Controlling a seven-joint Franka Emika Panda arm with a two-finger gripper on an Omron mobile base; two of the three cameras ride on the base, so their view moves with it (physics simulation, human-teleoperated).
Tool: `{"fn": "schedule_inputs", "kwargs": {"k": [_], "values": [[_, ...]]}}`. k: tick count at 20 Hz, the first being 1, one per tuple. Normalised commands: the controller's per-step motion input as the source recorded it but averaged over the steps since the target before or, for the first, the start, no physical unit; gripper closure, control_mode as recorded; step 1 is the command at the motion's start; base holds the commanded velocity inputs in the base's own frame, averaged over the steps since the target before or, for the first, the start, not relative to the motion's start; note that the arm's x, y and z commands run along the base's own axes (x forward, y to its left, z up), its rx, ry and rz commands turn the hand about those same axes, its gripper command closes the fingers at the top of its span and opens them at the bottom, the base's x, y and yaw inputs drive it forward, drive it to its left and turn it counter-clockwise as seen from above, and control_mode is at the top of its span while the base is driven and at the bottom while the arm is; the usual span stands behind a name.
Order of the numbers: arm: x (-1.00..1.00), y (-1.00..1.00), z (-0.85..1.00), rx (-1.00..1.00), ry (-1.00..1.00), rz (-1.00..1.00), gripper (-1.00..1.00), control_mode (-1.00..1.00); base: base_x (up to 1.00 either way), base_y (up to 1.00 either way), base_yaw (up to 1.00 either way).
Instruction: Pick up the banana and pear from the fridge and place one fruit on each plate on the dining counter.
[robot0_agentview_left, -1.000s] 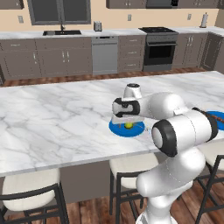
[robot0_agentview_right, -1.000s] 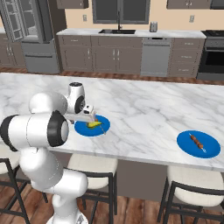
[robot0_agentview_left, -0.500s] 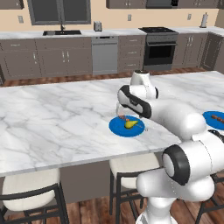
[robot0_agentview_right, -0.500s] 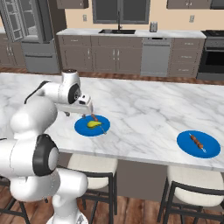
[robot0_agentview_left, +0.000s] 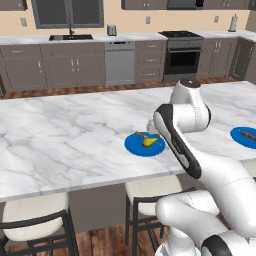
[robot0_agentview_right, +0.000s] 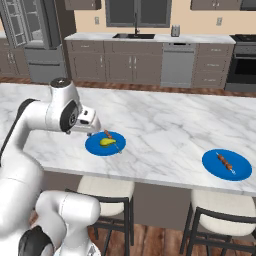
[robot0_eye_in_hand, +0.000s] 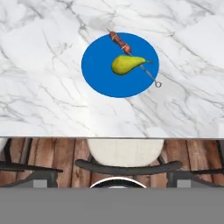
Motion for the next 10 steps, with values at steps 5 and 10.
{"fn": "schedule_inputs", "kwargs": {"k": [5,10], "values": [[-1.00,-0.04,0.77,0.00,-0.15,0.00,-1.00,-1.00,0.00,0.00,0.00],[-0.95,0.00,0.66,0.00,-0.12,0.00,-1.00,-1.00,0.00,0.00,0.00]]}}
